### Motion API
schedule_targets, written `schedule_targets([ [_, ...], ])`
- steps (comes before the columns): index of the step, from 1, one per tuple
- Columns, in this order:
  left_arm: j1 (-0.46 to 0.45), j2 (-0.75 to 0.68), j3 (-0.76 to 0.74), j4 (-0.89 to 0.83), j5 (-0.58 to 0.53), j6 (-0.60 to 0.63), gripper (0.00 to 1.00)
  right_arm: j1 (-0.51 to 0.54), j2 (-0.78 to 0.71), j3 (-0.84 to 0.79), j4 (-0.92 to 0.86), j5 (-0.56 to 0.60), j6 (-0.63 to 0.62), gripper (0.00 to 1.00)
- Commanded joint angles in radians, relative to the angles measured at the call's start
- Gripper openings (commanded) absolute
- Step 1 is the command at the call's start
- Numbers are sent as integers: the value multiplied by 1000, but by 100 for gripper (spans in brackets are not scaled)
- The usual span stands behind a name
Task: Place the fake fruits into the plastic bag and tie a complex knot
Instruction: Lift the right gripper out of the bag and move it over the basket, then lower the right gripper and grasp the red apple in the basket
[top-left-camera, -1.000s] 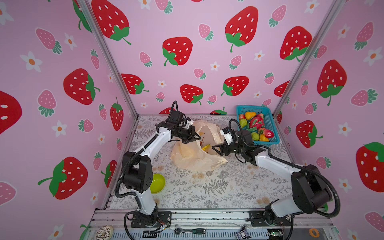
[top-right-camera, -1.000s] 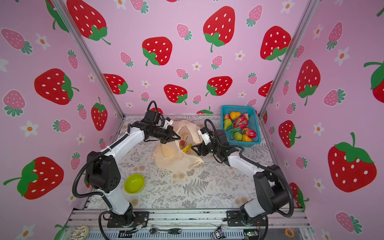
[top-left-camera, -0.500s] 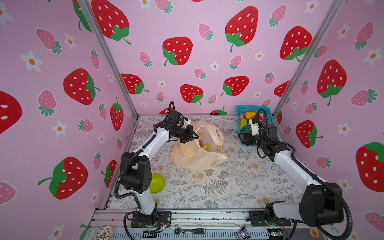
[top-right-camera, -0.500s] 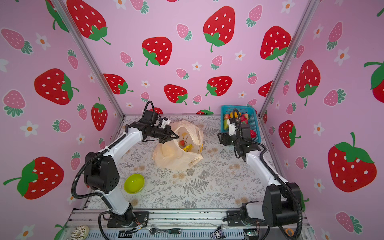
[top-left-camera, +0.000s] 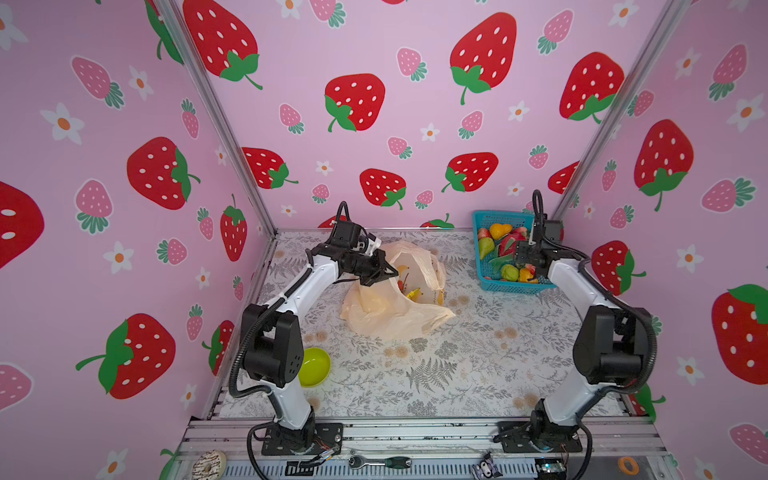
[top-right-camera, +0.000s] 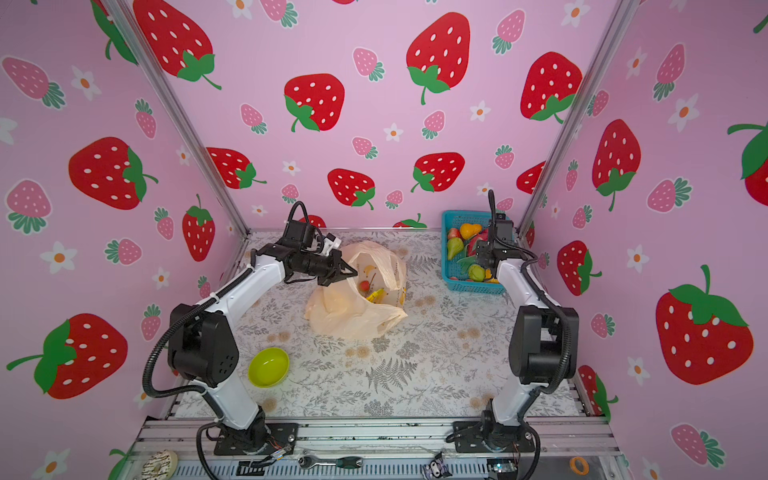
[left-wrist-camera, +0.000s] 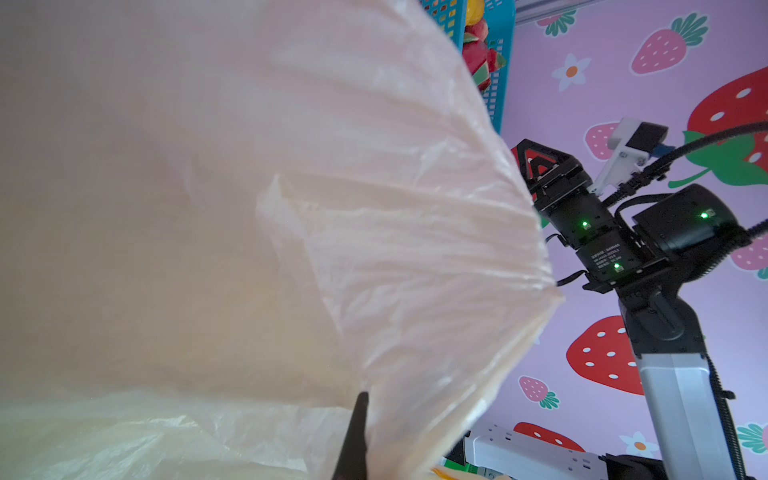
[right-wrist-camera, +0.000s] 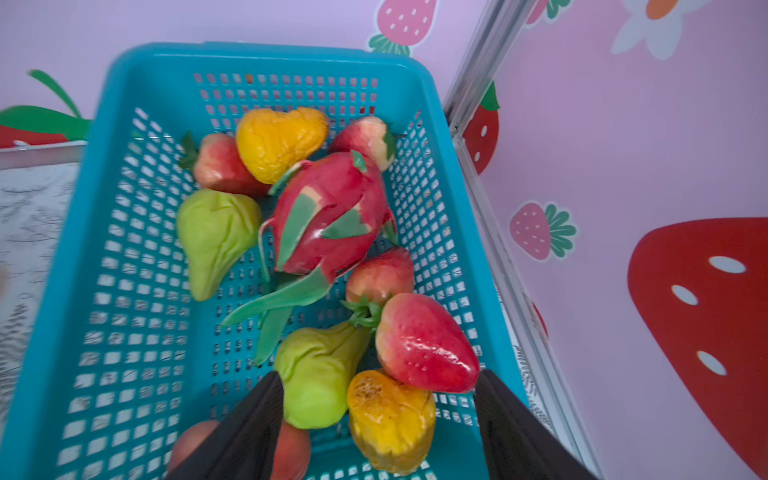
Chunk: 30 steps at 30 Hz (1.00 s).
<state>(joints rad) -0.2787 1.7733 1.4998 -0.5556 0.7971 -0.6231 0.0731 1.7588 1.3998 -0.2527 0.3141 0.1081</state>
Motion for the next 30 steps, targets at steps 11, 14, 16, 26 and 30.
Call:
schedule_targets([
  [11,-2,-34,-12,16,17,-6,0,-16,239,250,-292,267,-223,74],
  [14,-2,-32,-14,17,20,-7,0,-21,251,252,-308,280,-232,73],
  [16,-1,-32,-13,17,20,-8,0,-20,258,251,-312,272,-234,73],
  [26,-3,-32,-14,17,18,-9,0,-20,313,268,-326,220,-239,75],
  [30,-3,-34,-15,19,19,-9,0,-21,346,309,-323,231,-249,75],
])
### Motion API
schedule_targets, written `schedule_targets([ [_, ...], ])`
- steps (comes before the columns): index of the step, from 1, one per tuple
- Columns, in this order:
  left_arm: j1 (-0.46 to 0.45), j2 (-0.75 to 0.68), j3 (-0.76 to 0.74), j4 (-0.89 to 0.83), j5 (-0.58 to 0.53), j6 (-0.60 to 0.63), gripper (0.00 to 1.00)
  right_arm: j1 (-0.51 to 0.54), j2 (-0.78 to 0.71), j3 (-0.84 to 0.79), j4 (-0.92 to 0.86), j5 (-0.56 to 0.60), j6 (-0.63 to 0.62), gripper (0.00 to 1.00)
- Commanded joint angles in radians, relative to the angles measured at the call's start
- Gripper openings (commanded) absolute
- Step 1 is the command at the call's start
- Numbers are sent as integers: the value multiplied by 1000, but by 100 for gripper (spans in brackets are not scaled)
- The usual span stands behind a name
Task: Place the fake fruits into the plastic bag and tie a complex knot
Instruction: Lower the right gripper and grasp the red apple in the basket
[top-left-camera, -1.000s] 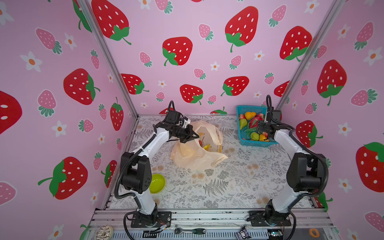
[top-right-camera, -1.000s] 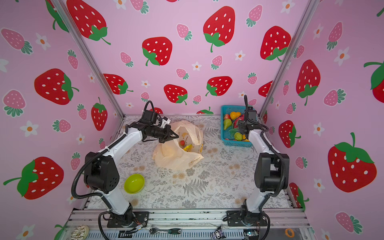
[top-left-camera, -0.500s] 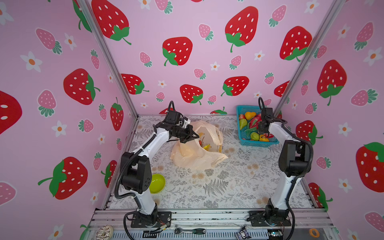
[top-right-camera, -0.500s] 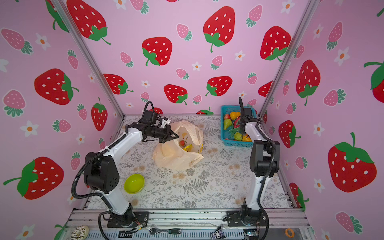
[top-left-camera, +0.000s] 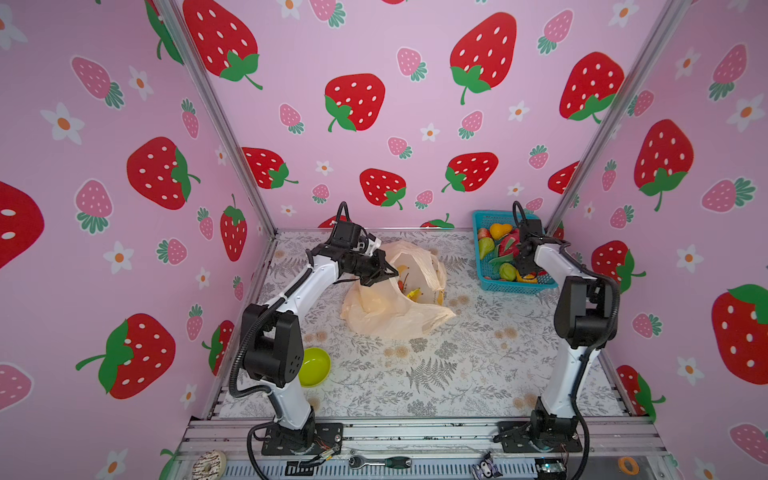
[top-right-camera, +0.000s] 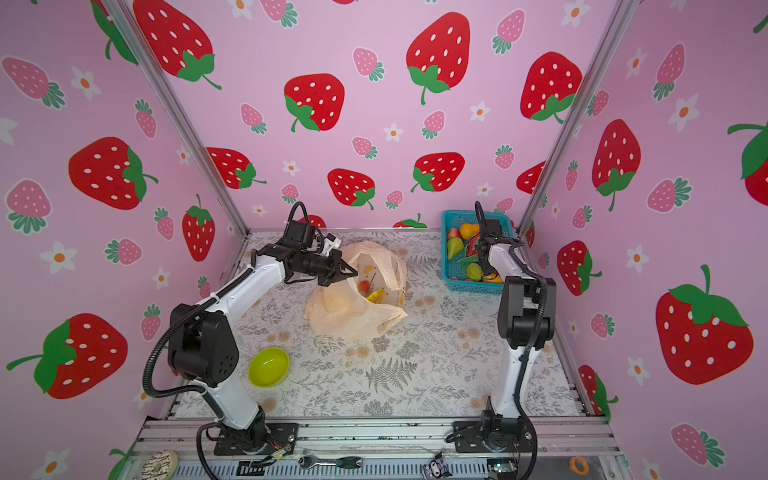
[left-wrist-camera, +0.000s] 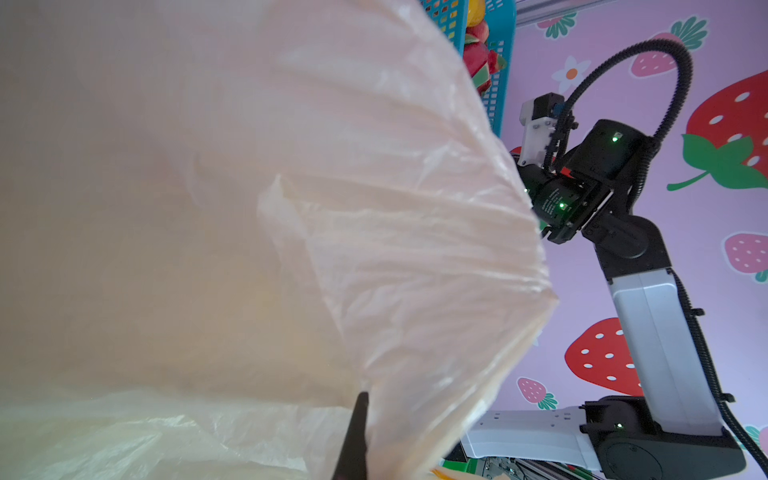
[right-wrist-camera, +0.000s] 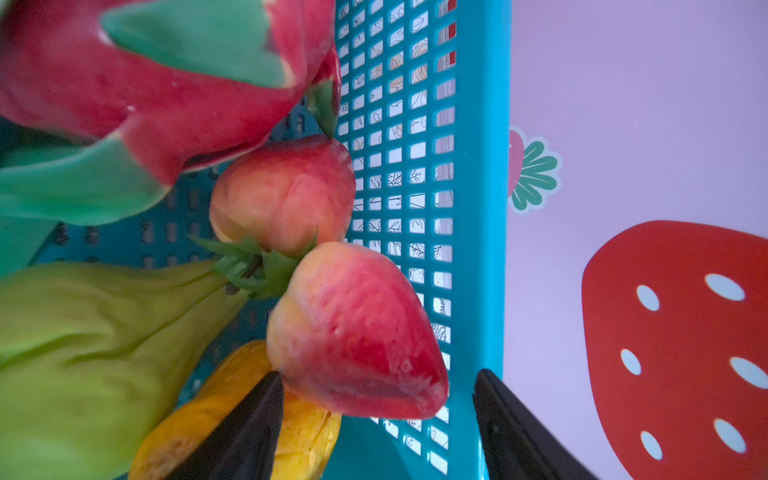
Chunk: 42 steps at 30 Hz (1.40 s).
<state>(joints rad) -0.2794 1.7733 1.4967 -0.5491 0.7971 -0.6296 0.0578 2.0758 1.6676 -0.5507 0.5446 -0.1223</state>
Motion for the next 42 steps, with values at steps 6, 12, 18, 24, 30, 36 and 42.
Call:
schedule_targets([
  [6,-5,-35,-13,11,19,-2,0,-5,79,118,-22,4,-46,73],
  [12,-6,-37,-11,11,20,-2,0,-6,128,179,-50,17,-61,70],
  [18,-8,-34,-12,11,22,-3,0,-3,136,176,-67,42,-61,69],
  [24,-9,-34,-13,12,22,-4,0,15,128,169,-101,57,-59,69],
  [30,-9,-36,-12,13,26,-4,0,21,127,161,-145,68,-33,62],
  [36,-13,-36,-13,14,26,-7,0,21,115,153,-148,72,-20,54],
  [42,-15,-36,-14,14,25,-5,0,26,69,152,-129,49,-10,47],
])
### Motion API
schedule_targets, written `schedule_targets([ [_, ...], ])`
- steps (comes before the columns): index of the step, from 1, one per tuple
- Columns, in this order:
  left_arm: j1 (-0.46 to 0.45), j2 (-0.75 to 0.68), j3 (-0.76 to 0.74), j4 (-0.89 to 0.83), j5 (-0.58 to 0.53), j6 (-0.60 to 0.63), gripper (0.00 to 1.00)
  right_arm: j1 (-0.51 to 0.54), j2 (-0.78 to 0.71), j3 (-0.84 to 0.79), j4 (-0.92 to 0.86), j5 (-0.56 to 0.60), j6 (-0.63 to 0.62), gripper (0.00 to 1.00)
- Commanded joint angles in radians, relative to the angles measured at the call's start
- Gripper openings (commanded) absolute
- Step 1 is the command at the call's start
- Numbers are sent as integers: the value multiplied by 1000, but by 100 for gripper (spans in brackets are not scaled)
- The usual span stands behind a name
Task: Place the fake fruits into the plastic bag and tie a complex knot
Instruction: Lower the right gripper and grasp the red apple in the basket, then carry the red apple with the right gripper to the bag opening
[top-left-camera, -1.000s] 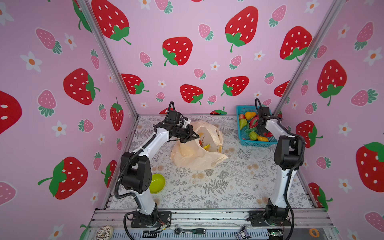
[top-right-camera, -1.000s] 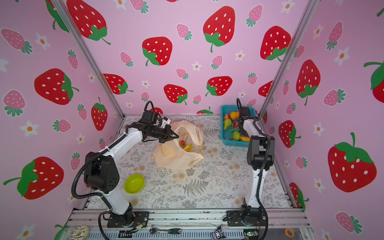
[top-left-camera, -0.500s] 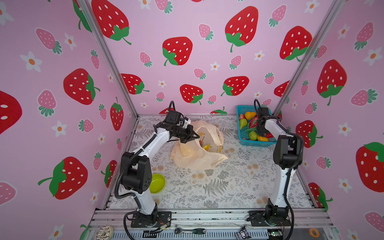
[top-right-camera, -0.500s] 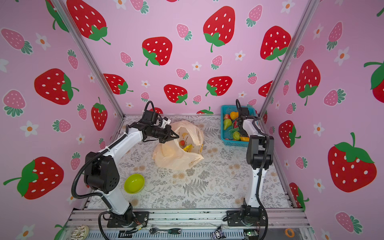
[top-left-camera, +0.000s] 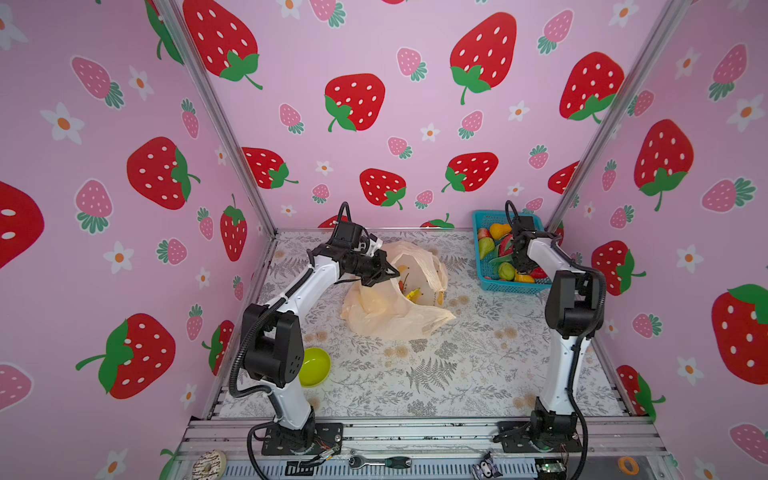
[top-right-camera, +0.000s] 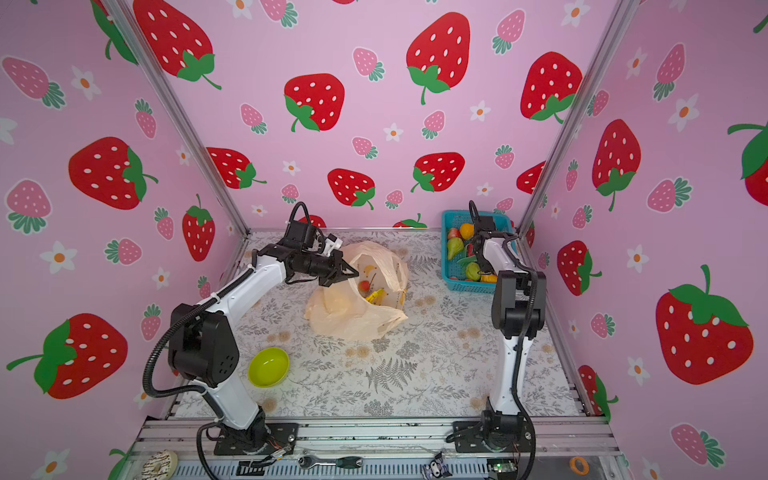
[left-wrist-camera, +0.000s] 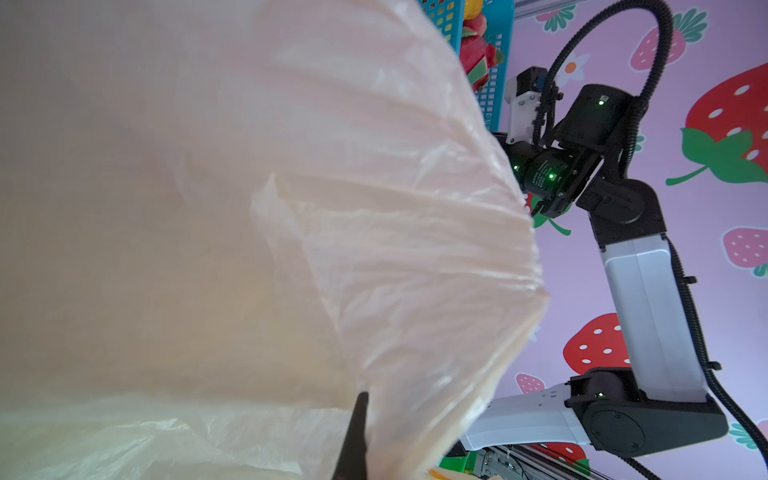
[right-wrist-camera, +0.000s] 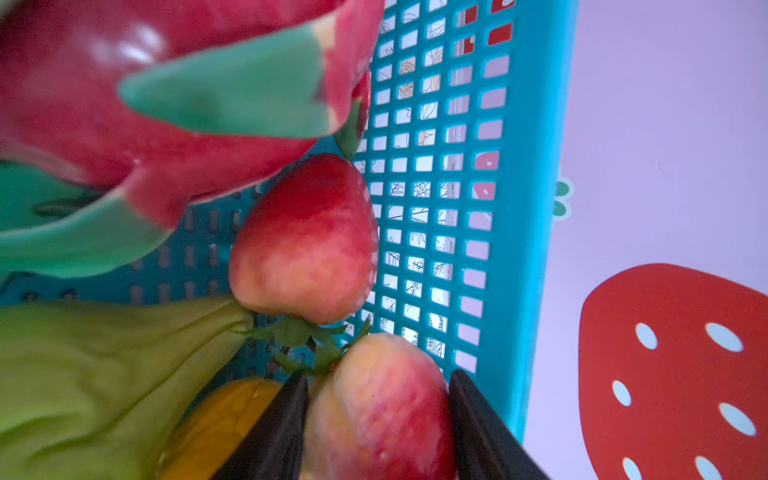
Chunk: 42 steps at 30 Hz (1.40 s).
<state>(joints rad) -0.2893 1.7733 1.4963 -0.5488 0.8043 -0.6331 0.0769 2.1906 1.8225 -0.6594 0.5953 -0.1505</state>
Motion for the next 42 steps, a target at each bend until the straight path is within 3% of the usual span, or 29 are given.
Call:
schedule_targets([
  [1,-6,-37,-13,13,18,-2,0,8,-56,-7,-14,-4,19,45],
  [14,-7,-35,-14,13,20,-4,0,21,-222,-101,118,-171,81,37],
  [22,-8,-31,-14,14,18,-4,0,30,-362,-226,250,-524,162,35],
  [30,-10,-31,-15,15,18,-4,0,107,-591,-511,455,-902,327,34],
  [42,-14,-37,-17,19,16,-8,0,286,-774,-839,465,-1093,393,33],
])
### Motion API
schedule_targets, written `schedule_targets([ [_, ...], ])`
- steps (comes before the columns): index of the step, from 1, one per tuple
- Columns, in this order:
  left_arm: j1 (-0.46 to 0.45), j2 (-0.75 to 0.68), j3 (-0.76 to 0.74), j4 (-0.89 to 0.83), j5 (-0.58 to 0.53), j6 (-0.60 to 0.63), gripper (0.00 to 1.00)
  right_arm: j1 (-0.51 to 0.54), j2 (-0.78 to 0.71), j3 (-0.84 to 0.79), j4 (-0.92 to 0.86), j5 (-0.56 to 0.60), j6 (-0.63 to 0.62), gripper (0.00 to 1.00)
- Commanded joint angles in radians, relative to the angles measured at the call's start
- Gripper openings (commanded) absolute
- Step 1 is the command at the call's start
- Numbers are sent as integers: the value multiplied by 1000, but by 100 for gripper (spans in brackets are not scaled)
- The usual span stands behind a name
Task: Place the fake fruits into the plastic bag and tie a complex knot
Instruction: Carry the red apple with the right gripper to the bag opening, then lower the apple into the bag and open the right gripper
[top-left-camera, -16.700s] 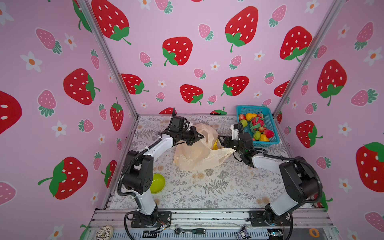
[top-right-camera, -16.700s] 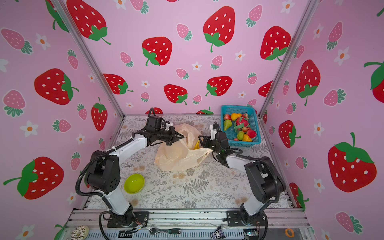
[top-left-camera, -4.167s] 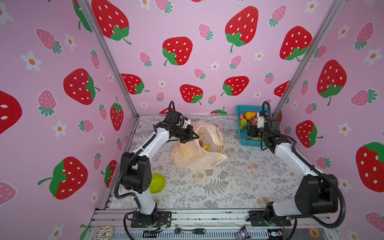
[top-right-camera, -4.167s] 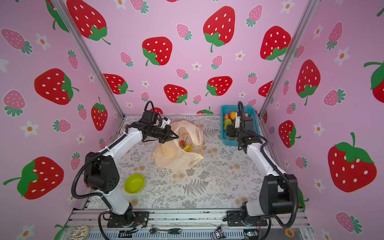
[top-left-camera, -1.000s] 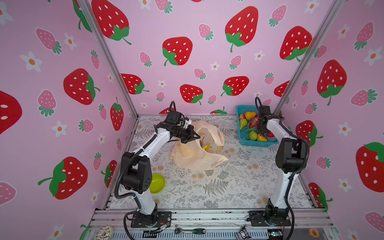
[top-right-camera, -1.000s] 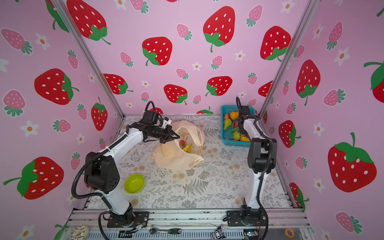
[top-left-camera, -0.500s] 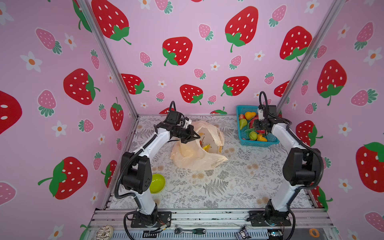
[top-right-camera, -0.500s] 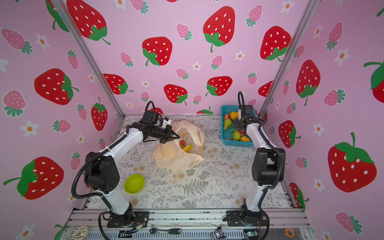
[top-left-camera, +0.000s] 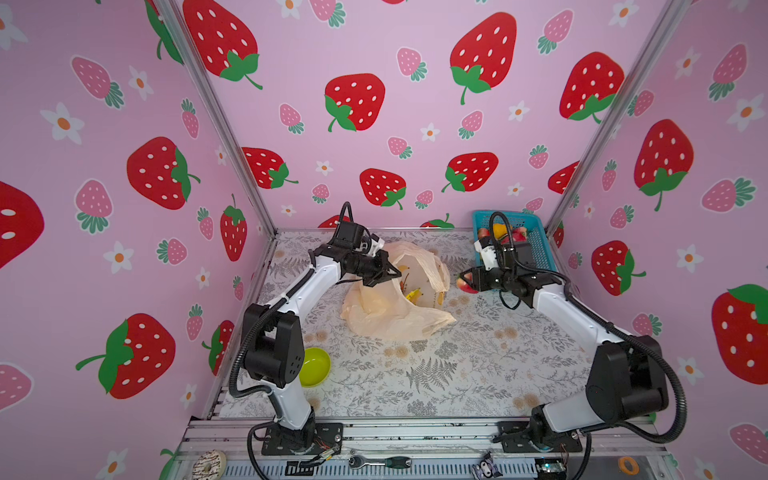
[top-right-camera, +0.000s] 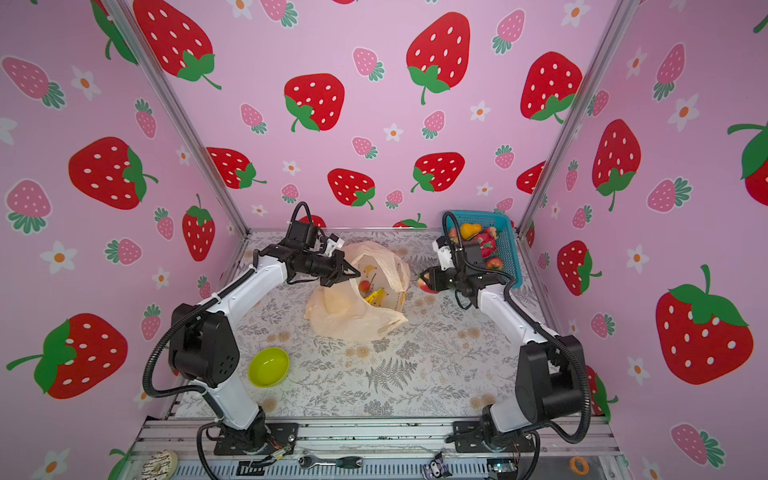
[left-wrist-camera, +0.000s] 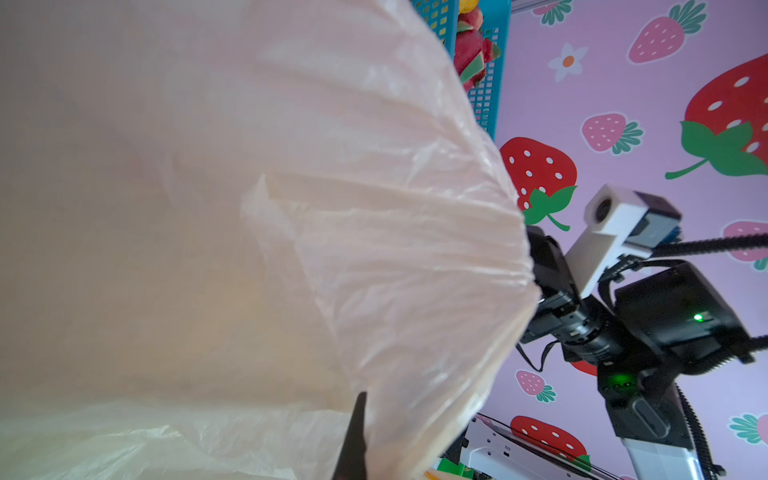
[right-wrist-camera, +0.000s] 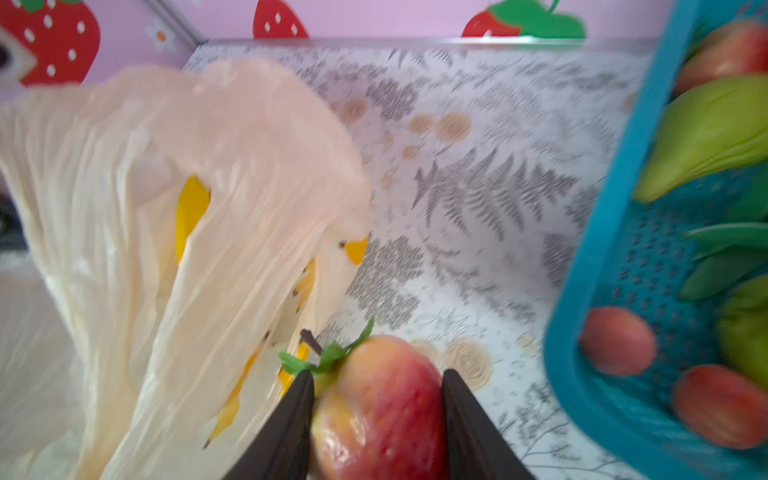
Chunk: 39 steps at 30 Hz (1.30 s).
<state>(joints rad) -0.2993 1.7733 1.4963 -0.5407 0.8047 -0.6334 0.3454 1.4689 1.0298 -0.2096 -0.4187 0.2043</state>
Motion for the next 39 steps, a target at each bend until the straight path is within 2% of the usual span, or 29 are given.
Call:
schedule_targets([
  [1,-6,-38,-17,10,16,-8,0,28,-60,-65,33,-94,48,34],
  [6,-8,-40,-19,14,13,-8,0,85,-65,-98,136,-199,112,33],
  [16,-19,-41,-18,10,10,-6,0,177,43,-9,239,-258,168,33],
  [21,-20,-41,-19,11,14,-7,0,234,130,29,328,-240,214,33],
  [28,-20,-48,-18,12,13,-5,0,279,268,66,429,-116,267,33],
  [32,-21,-46,-18,12,14,-6,0,299,315,47,551,-119,359,35],
  [39,-21,-43,-16,11,14,-6,0,331,355,31,618,-184,417,44],
])
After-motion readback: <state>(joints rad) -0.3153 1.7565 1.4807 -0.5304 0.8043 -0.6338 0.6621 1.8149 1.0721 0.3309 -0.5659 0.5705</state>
